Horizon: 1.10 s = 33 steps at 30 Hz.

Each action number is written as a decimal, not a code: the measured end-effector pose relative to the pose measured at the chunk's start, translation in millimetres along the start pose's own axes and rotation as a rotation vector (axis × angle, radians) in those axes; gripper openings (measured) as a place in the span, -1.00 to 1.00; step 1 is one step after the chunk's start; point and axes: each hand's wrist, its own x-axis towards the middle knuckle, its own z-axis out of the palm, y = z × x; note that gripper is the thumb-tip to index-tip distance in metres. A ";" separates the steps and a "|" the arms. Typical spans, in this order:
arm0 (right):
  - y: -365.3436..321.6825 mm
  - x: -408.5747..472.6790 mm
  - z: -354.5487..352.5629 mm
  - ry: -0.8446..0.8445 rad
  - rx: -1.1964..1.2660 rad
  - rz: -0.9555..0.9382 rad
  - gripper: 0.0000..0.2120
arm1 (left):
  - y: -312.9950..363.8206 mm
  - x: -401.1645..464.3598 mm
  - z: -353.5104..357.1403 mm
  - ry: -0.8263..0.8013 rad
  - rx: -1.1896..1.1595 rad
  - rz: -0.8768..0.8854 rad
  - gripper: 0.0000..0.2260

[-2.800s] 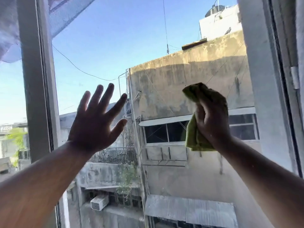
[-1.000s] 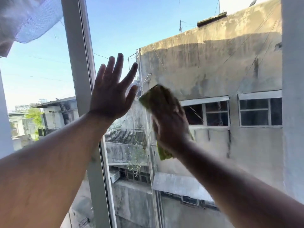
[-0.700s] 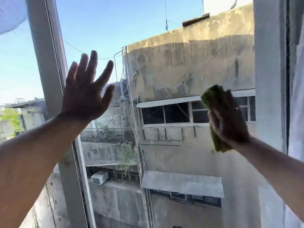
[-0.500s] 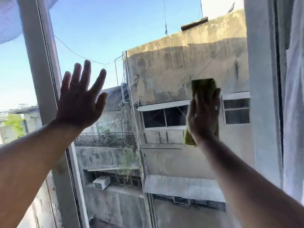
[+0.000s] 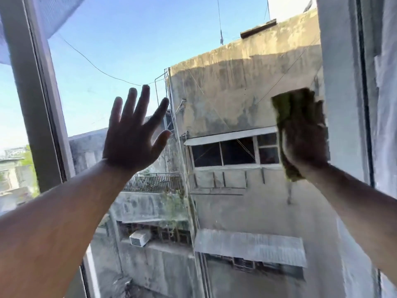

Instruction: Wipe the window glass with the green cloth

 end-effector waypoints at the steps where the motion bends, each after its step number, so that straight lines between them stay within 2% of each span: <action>1: 19.9 13.4 -4.7 -0.011 0.060 0.157 -0.39 | 0.2 0.3 0.5 0.005 0.011 0.005 -0.42; 3: 7.4 17.9 -5.1 0.022 0.114 0.288 -0.38 | 1.5 0.8 0.6 0.008 0.022 0.006 -0.43; 5: -49.6 -9.7 4.6 0.094 0.095 0.193 -0.41 | 2.0 -0.7 0.5 -0.007 0.018 -0.005 -0.43; 7: -121.3 -68.6 15.7 0.070 0.110 -0.143 -0.39 | 1.9 -1.5 0.0 -0.020 0.010 -0.010 -0.43; 9: -179.1 -142.2 23.0 -0.104 0.096 -0.694 -0.37 | 0.2 -1.3 -2.0 -0.028 0.007 -0.008 -0.43; 11: -192.1 -184.0 19.5 -0.263 -0.004 -1.194 -0.39 | -0.6 -1.2 -4.9 -0.041 -0.002 -0.010 -0.42; 12: -183.2 -180.1 19.9 -0.287 -0.033 -1.300 -0.41 | -0.4 -0.3 -5.4 -0.041 -0.004 -0.010 -0.42; 13: -169.8 -164.1 19.9 -0.254 -0.024 -1.294 -0.43 | 0.2 0.3 -5.4 -0.039 -0.004 -0.010 -0.42; 14: -152.9 -141.7 18.6 -0.200 -0.005 -1.202 -0.43 | 0.6 -0.2 -4.8 -0.038 -0.003 -0.014 -0.42; 17: -87.3 -47.6 9.8 -0.037 0.004 -0.655 -0.46 | 1.5 -1.7 -3.7 -0.023 -0.006 -0.018 -0.42; 20: -31.6 30.1 -6.3 0.011 0.041 -0.133 -0.44 | 2.4 -1.1 -3.8 -0.010 -0.010 -0.015 -0.43; 22: -33.0 42.7 -9.5 0.027 0.094 0.040 -0.40 | 2.1 -1.2 -2.1 0.001 -0.012 -0.009 -0.43; 23: -47.2 36.1 -8.7 0.049 0.094 0.066 -0.39 | 1.7 -0.6 -0.6 0.007 -0.012 -0.007 -0.43; 24: -66.1 19.5 -4.5 0.062 0.079 0.030 -0.38 | 1.1 -0.8 0.8 0.012 -0.009 -0.005 -0.43; 25: -88.1 -6.1 3.0 0.057 0.071 -0.084 -0.36 | 0.5 -1.0 2.1 0.018 -0.005 -0.002 -0.44; 28: -148.0 -98.9 18.6 -0.114 0.133 -0.722 -0.36 | -0.7 -1.7 1.3 0.011 0.014 0.011 -0.44; 29: -154.4 -114.1 18.9 -0.166 0.155 -0.849 -0.39 | -0.6 -0.7 -1.0 -0.009 0.020 0.010 -0.43; 33: -138.9 -110.6 8.2 -0.362 0.269 -0.917 -0.30 | 3.7 -3.6 -16.6 -0.110 -0.061 0.009 -0.42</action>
